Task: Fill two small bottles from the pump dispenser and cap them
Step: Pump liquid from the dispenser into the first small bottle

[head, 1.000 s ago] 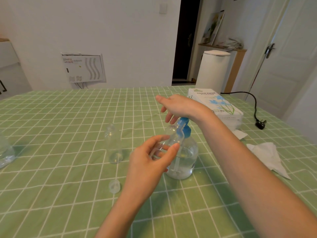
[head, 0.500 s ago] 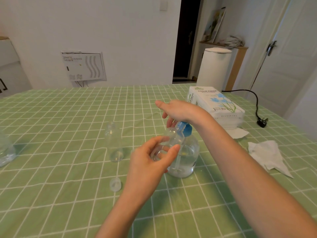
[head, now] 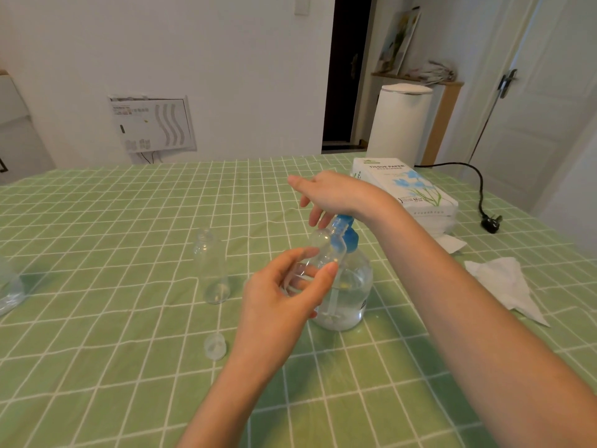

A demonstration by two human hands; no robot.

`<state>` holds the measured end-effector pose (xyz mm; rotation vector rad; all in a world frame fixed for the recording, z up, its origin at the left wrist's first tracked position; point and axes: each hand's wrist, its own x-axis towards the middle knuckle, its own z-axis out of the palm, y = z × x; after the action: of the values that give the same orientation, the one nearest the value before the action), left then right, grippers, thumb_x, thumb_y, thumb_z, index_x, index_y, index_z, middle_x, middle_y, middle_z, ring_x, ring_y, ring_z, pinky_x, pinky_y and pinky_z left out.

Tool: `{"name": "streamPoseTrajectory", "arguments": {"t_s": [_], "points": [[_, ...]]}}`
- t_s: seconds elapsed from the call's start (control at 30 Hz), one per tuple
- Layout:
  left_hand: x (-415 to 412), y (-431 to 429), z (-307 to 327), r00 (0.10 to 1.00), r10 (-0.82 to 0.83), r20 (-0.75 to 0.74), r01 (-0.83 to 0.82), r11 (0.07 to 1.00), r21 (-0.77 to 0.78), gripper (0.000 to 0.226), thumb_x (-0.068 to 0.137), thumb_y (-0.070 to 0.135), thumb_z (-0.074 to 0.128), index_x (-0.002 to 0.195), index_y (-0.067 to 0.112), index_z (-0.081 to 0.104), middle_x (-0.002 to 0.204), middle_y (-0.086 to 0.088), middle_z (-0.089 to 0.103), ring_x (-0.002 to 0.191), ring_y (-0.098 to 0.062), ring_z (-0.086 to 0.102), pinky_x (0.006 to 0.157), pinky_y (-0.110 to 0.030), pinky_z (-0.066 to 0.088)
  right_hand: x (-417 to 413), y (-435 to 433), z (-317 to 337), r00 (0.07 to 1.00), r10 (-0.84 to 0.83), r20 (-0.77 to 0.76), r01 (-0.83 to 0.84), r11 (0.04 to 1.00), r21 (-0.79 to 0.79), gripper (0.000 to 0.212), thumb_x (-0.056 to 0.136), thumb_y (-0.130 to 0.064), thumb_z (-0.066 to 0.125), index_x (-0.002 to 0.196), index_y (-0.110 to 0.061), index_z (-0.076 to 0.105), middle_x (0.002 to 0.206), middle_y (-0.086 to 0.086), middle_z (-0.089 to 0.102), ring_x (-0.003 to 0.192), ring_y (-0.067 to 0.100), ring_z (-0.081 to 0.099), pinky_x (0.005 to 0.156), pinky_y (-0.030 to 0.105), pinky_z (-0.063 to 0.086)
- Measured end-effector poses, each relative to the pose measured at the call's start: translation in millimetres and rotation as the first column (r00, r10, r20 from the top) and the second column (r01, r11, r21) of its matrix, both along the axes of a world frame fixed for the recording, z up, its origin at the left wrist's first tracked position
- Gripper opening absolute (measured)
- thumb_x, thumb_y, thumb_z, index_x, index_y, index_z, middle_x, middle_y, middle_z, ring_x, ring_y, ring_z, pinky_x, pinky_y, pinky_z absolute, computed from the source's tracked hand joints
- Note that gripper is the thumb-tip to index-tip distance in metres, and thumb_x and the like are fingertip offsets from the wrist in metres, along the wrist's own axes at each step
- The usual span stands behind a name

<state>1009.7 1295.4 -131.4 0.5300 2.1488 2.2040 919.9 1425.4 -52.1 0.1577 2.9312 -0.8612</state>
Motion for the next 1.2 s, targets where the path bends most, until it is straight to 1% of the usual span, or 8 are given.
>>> {"name": "streamPoseTrajectory", "arguments": {"t_s": [0.2, 0.33, 0.57, 0.67, 0.8, 1.03, 1.13, 1.2], "points": [[1, 1, -1, 1.000, 0.008, 0.011, -0.008, 1.000, 0.000, 0.044, 0.060, 0.049, 0.066, 0.098, 0.028, 0.068, 0.074, 0.001, 0.070, 0.056, -0.008, 0.060, 0.049, -0.015, 0.047, 0, 1, -2, 1.000, -0.004, 0.010, 0.004, 1.000, 0.024, 0.067, 0.098, -0.056, 0.024, 0.114, -0.004, 0.062, 0.106, 0.014, 0.069, 0.101, 0.030, 0.064, 0.087, 0.037, 0.043], [0, -1, -4, 1.000, -0.013, 0.025, 0.013, 1.000, -0.007, 0.022, 0.072, 0.035, 0.070, 0.093, 0.030, 0.067, 0.073, 0.002, 0.071, 0.054, -0.005, 0.059, 0.047, -0.014, 0.046, -1, 0, -10, 0.999, -0.004, 0.032, 0.002, 0.999, 0.053, 0.068, 0.098, -0.056, 0.022, 0.116, -0.003, 0.061, 0.111, 0.014, 0.067, 0.105, 0.029, 0.061, 0.083, 0.035, 0.039], [1, 0, -5, 1.000, -0.004, 0.015, 0.005, 1.000, -0.013, 0.040, 0.059, 0.050, 0.066, 0.094, 0.031, 0.067, 0.075, 0.004, 0.070, 0.055, -0.004, 0.060, 0.048, -0.014, 0.046, 0, 0, -11, 1.000, 0.005, 0.029, -0.007, 0.998, 0.056, 0.067, 0.099, -0.054, 0.023, 0.123, -0.003, 0.058, 0.121, 0.017, 0.063, 0.110, 0.029, 0.060, 0.087, 0.035, 0.039], [0, 1, -3, 1.000, 0.000, 0.003, 0.000, 1.000, -0.005, 0.043, 0.058, 0.052, 0.065, 0.096, 0.030, 0.068, 0.075, 0.000, 0.070, 0.055, -0.006, 0.060, 0.048, -0.015, 0.047, 0, 1, -4, 1.000, 0.006, 0.014, -0.007, 1.000, 0.021, 0.063, 0.099, -0.053, 0.027, 0.113, -0.003, 0.062, 0.106, 0.016, 0.069, 0.100, 0.031, 0.064, 0.088, 0.036, 0.046], [0, 2, 0, 1.000, 0.003, 0.006, -0.003, 1.000, 0.001, 0.042, 0.058, 0.052, 0.065, 0.095, 0.031, 0.068, 0.075, 0.001, 0.070, 0.055, -0.006, 0.060, 0.048, -0.014, 0.046, -1, 0, 2, 1.000, 0.010, 0.010, -0.010, 1.000, 0.006, 0.062, 0.099, -0.052, 0.026, 0.111, -0.004, 0.063, 0.100, 0.016, 0.070, 0.098, 0.031, 0.066, 0.092, 0.038, 0.049], [2, 1, -1, 1.000, 0.002, 0.013, -0.002, 1.000, -0.011, 0.042, 0.060, 0.048, 0.066, 0.097, 0.028, 0.068, 0.076, 0.000, 0.070, 0.054, -0.006, 0.060, 0.049, -0.016, 0.048, -1, 1, -2, 0.999, 0.005, 0.046, -0.007, 1.000, 0.025, 0.067, 0.098, -0.056, 0.023, 0.111, -0.005, 0.064, 0.100, 0.013, 0.070, 0.098, 0.028, 0.065, 0.085, 0.037, 0.045], [2, 0, -3, 1.000, -0.011, 0.027, 0.012, 1.000, -0.016, 0.024, 0.069, 0.039, 0.070, 0.092, 0.032, 0.067, 0.075, 0.004, 0.071, 0.054, -0.005, 0.059, 0.049, -0.016, 0.049, -1, 0, -8, 0.998, 0.008, 0.060, -0.011, 0.999, 0.048, 0.068, 0.098, -0.057, 0.022, 0.113, -0.005, 0.063, 0.107, 0.013, 0.068, 0.102, 0.028, 0.063, 0.085, 0.037, 0.043], [2, -1, -4, 0.999, -0.016, 0.034, 0.017, 1.000, -0.018, 0.023, 0.069, 0.040, 0.069, 0.091, 0.032, 0.066, 0.073, 0.007, 0.071, 0.054, -0.003, 0.059, 0.048, -0.014, 0.047, -1, 0, -11, 0.998, 0.013, 0.064, -0.016, 0.998, 0.058, 0.069, 0.098, -0.057, 0.021, 0.115, -0.005, 0.063, 0.110, 0.013, 0.067, 0.102, 0.028, 0.062, 0.084, 0.037, 0.041]]}}
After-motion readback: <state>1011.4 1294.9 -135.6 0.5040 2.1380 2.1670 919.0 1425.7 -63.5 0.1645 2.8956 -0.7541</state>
